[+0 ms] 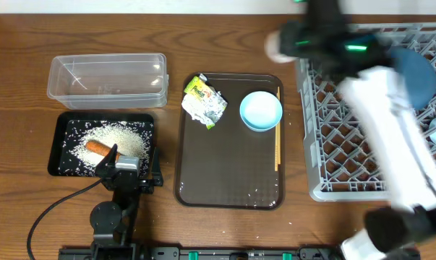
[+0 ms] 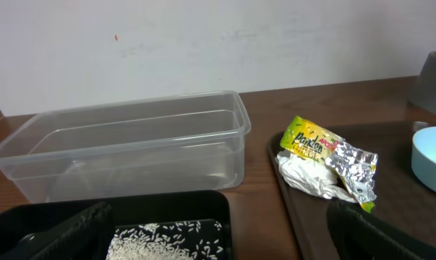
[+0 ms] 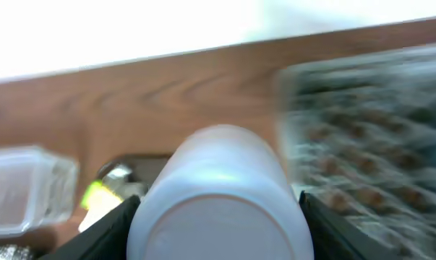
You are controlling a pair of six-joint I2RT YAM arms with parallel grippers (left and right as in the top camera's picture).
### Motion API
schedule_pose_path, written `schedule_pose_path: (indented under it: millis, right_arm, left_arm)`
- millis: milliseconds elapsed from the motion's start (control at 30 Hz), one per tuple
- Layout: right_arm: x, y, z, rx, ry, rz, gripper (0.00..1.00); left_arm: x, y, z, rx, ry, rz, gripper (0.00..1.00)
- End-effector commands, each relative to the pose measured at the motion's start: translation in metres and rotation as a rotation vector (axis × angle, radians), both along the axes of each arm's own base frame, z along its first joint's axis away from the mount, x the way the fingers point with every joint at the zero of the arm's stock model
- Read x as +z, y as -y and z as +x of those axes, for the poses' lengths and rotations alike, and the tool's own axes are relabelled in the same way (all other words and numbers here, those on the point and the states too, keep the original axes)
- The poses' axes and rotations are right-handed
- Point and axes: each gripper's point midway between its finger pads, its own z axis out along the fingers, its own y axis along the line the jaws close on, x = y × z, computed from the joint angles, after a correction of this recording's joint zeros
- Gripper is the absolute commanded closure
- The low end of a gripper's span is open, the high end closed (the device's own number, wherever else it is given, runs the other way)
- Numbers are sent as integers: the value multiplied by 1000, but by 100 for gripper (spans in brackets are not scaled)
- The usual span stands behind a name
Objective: Sort waste into correct bins and load items into the dishwasher rack
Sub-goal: 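Carry the pink cup right and place it in the rack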
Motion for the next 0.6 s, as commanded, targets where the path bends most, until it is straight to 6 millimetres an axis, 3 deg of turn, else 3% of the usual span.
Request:
schedule_pose_path:
  millis: [0, 133, 300, 433, 567]
  right_arm:
    - [7, 69, -16, -162, -32, -9, 39]
    - [1, 146, -48, -338, -120, -21, 37]
    - [-27, 232, -86, -573, -257, -42, 37]
    - [-53, 272, -105, -686, -316, -7, 38]
    - [-81, 296, -116, -752, -354, 10, 38]
  left_arm:
    - [-15, 1, -1, -7, -43, 8, 4]
    - [-15, 1, -1, -7, -44, 8, 4]
    - [-15, 1, -1, -7, -44, 8, 5]
    - [-15, 1, -1, -7, -44, 8, 4]
    - [-15, 1, -1, -7, -43, 8, 4]
